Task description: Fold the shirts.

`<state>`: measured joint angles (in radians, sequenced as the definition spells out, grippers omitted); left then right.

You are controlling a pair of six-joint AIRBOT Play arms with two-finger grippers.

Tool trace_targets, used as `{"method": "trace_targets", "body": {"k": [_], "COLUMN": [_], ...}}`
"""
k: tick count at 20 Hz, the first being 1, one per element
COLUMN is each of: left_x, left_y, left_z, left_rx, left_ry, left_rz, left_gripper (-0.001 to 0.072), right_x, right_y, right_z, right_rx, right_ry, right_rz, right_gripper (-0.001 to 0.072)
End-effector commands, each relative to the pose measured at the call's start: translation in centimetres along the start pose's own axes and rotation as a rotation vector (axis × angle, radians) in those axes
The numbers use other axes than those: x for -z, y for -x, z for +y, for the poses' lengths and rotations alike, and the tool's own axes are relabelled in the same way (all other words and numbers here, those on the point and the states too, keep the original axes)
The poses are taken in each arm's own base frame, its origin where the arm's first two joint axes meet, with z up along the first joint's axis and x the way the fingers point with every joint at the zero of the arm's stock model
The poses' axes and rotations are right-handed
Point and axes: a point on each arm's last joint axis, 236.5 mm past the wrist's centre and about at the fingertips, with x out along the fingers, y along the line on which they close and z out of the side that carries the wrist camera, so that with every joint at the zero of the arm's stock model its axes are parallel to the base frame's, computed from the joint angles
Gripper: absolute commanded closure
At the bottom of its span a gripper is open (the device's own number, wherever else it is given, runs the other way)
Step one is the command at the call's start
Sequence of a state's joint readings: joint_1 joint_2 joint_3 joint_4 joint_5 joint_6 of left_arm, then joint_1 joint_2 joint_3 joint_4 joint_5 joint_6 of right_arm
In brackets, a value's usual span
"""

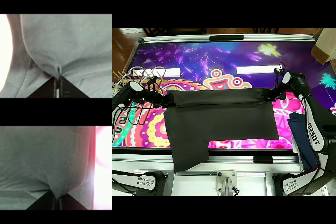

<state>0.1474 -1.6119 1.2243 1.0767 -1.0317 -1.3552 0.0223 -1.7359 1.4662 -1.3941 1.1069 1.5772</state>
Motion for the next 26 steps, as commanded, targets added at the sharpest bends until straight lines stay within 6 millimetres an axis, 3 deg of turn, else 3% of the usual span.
{"method": "trace_targets", "body": {"k": [1, 2, 3, 4, 6, 9, 11, 12, 14, 16, 18, 21, 26], "left_x": [0.3, 0.7, 1.2, 1.5, 2.2, 2.9, 5.4, 7.4, 12.5, 17.9, 21.7, 23.9, 24.3], "left_y": [0.1, 0.3, 0.8, 1.6, 4.6, 10.5, 12.9, 13.3, 12.1, 9.4, 6.8, 4.1, 2.0], "left_z": [0.2, 0.3, 0.3, 0.4, 0.5, 1.4, 2.0, 2.4, 3.0, 3.4, 2.9, 2.2, 3.4], "left_rx": [0.002, 0.006, 0.013, 0.021, 0.043, 0.048, 0.038, 0.025, 0.024, 0.040, 0.082, 0.141, 0.106], "left_ry": [0.006, 0.018, 0.040, 0.049, 0.045, 0.065, 0.080, 0.080, 0.105, 0.125, 0.120, 0.154, 0.189], "left_rz": [0.016, 0.034, 0.058, 0.082, 0.142, 0.166, 0.199, 0.221, 0.266, 0.299, 0.311, 0.300, 0.240], "left_gripper": [0.0660, 0.0552, 0.0334, 0.0185, 0.0180, 0.0180, 0.0182, 0.0182, 0.0182, 0.0199, 0.0199, 0.0199, 0.0223], "right_x": [0.1, 0.3, 0.6, 1.0, 2.1, 5.7, 8.7, 9.3, 9.6, 9.9, 9.9, 9.9, 9.7], "right_y": [0.4, 0.8, 1.6, 2.7, 5.6, 11.0, 13.7, 14.8, 16.3, 17.3, 17.6, 17.6, 17.6], "right_z": [0.0, 0.0, 0.1, -0.1, -1.4, -4.0, -4.1, -3.3, -1.9, -1.7, -1.2, -0.8, -0.9], "right_rx": [-0.003, 0.002, 0.001, 0.017, 0.086, 0.198, 0.156, 0.101, 0.026, 0.029, 0.011, -0.009, -0.005], "right_ry": [0.003, 0.009, 0.040, 0.065, 0.108, 0.204, 0.184, 0.148, 0.132, 0.136, 0.137, 0.137, 0.137], "right_rz": [0.000, 0.006, 0.015, 0.024, 0.049, 0.147, 0.227, 0.218, 0.171, 0.144, 0.135, 0.135, 0.125], "right_gripper": [0.0607, 0.0419, 0.0197, 0.0197, 0.0197, 0.0197, 0.0197, 0.0197, 0.0197, 0.0197, 0.0197, 0.0197, 0.0197]}}
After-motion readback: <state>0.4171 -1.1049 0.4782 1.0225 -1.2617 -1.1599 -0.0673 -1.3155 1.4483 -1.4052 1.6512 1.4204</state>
